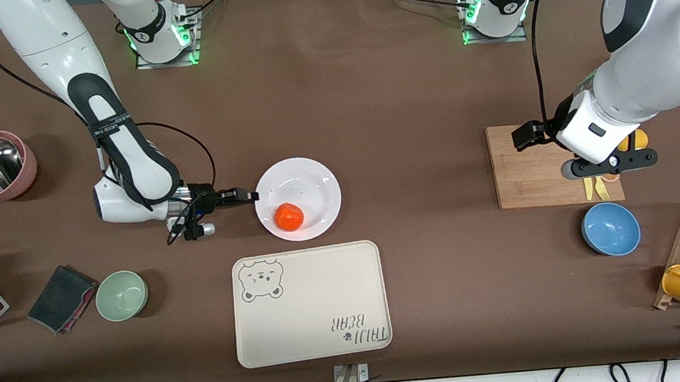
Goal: Place orange and plate with both arms
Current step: 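Grasp the white plate rim with the right gripper, then slide the plate with the right gripper onto the bear tray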
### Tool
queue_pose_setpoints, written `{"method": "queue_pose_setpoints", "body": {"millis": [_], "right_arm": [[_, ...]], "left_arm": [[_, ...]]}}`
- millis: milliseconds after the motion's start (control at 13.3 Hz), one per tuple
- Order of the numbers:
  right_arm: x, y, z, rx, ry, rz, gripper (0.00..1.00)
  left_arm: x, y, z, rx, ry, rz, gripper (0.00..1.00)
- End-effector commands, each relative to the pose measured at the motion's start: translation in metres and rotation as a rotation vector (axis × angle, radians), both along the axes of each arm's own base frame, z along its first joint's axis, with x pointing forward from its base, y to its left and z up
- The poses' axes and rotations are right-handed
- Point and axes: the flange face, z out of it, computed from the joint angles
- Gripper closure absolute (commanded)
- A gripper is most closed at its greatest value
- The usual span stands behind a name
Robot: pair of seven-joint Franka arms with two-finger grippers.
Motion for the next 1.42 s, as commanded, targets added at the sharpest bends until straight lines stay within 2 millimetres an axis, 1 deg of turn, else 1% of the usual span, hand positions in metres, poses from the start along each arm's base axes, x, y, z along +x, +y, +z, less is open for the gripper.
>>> {"method": "queue_pose_setpoints", "body": {"millis": [0, 150, 375, 449, 749, 899, 1049, 1124, 1273, 1348], "right_arm": [[0.016, -0.001, 0.0, 0.048, 0.006, -0.019, 1.0], [0.025, -0.01, 0.0, 0.094, 0.019, -0.026, 1.0], [0.037, -0.012, 0.013, 0.142, 0.011, -0.046, 1.0], [0.041, -0.018, 0.014, 0.145, 0.007, -0.055, 1.0], [0.062, -0.026, 0.029, 0.155, -0.037, -0.077, 1.0], [0.066, -0.035, 0.031, 0.168, -0.04, -0.104, 1.0], [0.075, -0.037, 0.035, 0.219, -0.04, -0.131, 1.0], [0.082, -0.038, 0.038, 0.233, -0.054, -0.144, 1.0], [0.105, -0.055, 0.038, 0.252, -0.084, -0.184, 1.0], [0.115, -0.058, 0.036, 0.258, -0.098, -0.192, 1.0]], "left_arm": [[-0.003, -0.001, 0.003, 0.018, -0.006, -0.022, 0.0], [-0.003, -0.002, 0.002, 0.019, -0.005, -0.024, 0.0], [-0.003, -0.003, 0.003, 0.018, -0.006, -0.025, 0.0], [-0.003, -0.003, 0.003, 0.018, -0.006, -0.025, 0.0], [-0.004, -0.003, 0.003, 0.018, -0.005, -0.024, 0.0], [-0.003, -0.003, 0.003, 0.018, -0.006, -0.025, 0.0], [-0.003, -0.003, 0.003, 0.018, -0.006, -0.025, 0.0], [-0.003, -0.003, 0.003, 0.018, -0.006, -0.025, 0.0], [-0.004, -0.003, 0.003, 0.018, -0.006, -0.027, 0.0], [-0.003, -0.003, 0.002, 0.019, -0.005, -0.026, 0.0]]}}
